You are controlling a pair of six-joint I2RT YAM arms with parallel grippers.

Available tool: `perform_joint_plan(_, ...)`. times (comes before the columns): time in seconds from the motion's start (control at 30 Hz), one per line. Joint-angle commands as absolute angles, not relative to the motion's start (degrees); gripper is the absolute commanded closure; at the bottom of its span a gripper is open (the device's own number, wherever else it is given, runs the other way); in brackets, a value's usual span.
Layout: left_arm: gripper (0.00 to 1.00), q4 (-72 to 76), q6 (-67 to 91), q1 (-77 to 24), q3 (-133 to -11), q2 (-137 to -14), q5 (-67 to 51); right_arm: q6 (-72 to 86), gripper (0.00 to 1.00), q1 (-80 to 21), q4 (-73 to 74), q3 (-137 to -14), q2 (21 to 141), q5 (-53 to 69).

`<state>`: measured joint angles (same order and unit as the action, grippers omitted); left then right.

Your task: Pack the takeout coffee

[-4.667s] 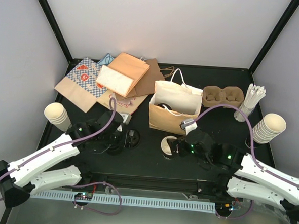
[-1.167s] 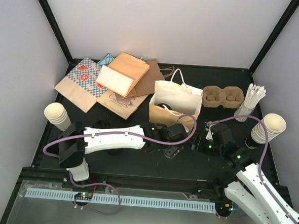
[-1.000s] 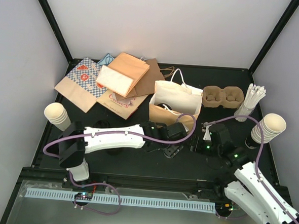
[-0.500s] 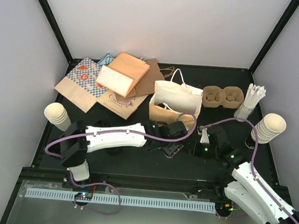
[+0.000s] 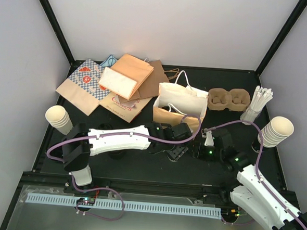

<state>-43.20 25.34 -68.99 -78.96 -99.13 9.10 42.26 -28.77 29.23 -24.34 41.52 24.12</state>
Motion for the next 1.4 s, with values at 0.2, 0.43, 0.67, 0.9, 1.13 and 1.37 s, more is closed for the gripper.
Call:
perform_joint_plan(0.2, 0.27, -47.60, 25.02, -68.98, -78.46, -103.12, 2.46, 39.55, 0.56, -28.68, 29.79, -22.28, 42.84, 28.02)
perform_joint_plan(0.43, 0.28, -50.83, 24.33, -68.88, -78.56, -101.09, 2.44, 40.87, 0.57, -29.34, 26.01, -21.34, 41.97, 34.06)
perform_joint_plan(0.67, 0.28, -51.97, 23.77, -68.82, -78.45, -99.34, 2.62, 41.29, 0.57, -30.61, 26.09, -23.60, 42.16, 34.27)
perform_joint_plan(0.9, 0.30, -49.82, 22.77, -68.82, -77.20, -98.50, 2.90, 41.31, 0.57, -30.29, 30.29, -27.40, 40.49, 27.07)
perform_joint_plan(1.13, 0.30, -49.09, 21.37, -68.82, -76.44, -98.08, 2.94, 41.09, 0.56, -28.51, 30.41, -29.79, 38.50, 26.30)
perform_joint_plan(1.37, 0.30, -48.38, 20.44, -68.82, -76.41, -98.00, 2.65, 40.34, 0.56, -28.40, 28.95, -28.85, 40.28, 27.70)
